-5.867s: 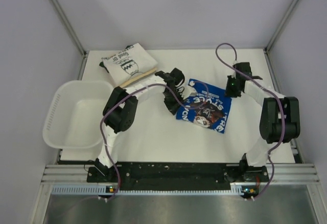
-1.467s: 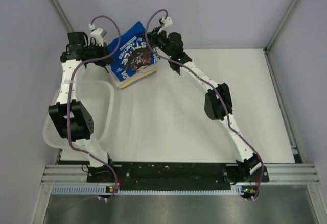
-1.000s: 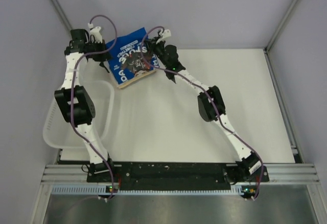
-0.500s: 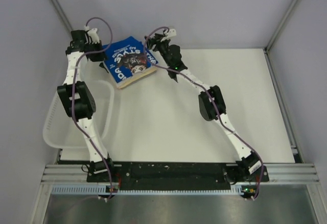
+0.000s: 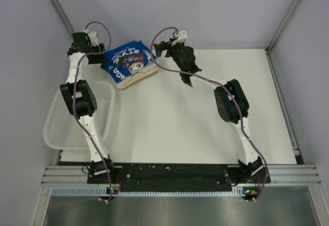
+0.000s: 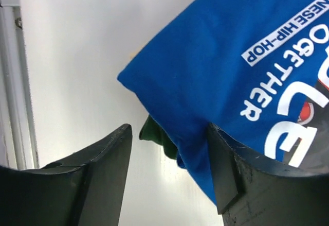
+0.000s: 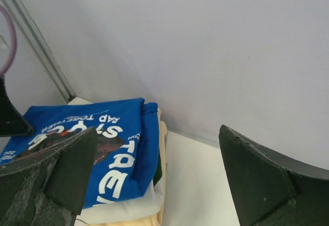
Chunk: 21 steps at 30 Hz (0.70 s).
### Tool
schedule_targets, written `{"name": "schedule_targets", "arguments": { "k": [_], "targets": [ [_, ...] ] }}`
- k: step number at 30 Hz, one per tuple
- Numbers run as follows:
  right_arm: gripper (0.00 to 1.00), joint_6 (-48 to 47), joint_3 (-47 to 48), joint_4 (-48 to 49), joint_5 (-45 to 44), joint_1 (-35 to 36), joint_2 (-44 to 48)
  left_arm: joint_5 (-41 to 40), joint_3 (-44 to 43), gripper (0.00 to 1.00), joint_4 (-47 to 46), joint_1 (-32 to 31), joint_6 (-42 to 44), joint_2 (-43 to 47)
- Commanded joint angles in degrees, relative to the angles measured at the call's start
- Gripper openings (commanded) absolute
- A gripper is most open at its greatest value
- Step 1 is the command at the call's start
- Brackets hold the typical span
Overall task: Fold and stack the t-shirts
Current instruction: Put the neatly folded tshirt into the corner of the board with both arms
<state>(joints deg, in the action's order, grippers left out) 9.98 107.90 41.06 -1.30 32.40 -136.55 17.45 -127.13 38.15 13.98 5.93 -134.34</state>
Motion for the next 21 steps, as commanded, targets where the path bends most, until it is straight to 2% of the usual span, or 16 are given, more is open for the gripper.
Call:
{"name": "schedule_targets", "arguments": {
  "k": [1, 4, 7, 11, 14, 17, 21],
  "targets": [
    [0.99, -3.29, -11.71, 8.51, 0.25, -0.23, 15.94, -2.60, -1.81, 0.65, -1.33, 0.35, 2.41, 6.19],
    [0.99, -4.70, -20.95, 7.99, -1.68, -0.76, 24.64, -1.37, 0.82, 0.67, -1.33, -0.70, 4.69, 10.40],
    [0.99, -4.09, -30.43, 0.62, -3.35, -2.08, 32.81, -1.80, 5.56, 0.66, -1.24, -4.29, 9.95, 15.58],
    [0.99, -3.56, -42.82, -5.45, -6.60, -4.18, 43.36, -8.47, 11.72, 0.39, -3.08, -11.85, 16.64, 20.08],
    [0.99, -3.82, -50.66, -9.84, -8.97, -6.03, 51.01, -9.37, 10.07, 0.20, -3.00, -16.50, 17.27, 18.43],
    [0.99, -5.14, -56.99, -13.80, -11.35, -7.79, 57.95, -10.85, 3.24, 0.07, 0.16, -20.21, 18.15, 12.03],
    [0.99, -6.99, -63.32, -16.44, -12.41, -10.51, 65.95, -10.07, -5.22, 0.01, 3.42, -23.73, 16.39, 3.49]
  ]
}}
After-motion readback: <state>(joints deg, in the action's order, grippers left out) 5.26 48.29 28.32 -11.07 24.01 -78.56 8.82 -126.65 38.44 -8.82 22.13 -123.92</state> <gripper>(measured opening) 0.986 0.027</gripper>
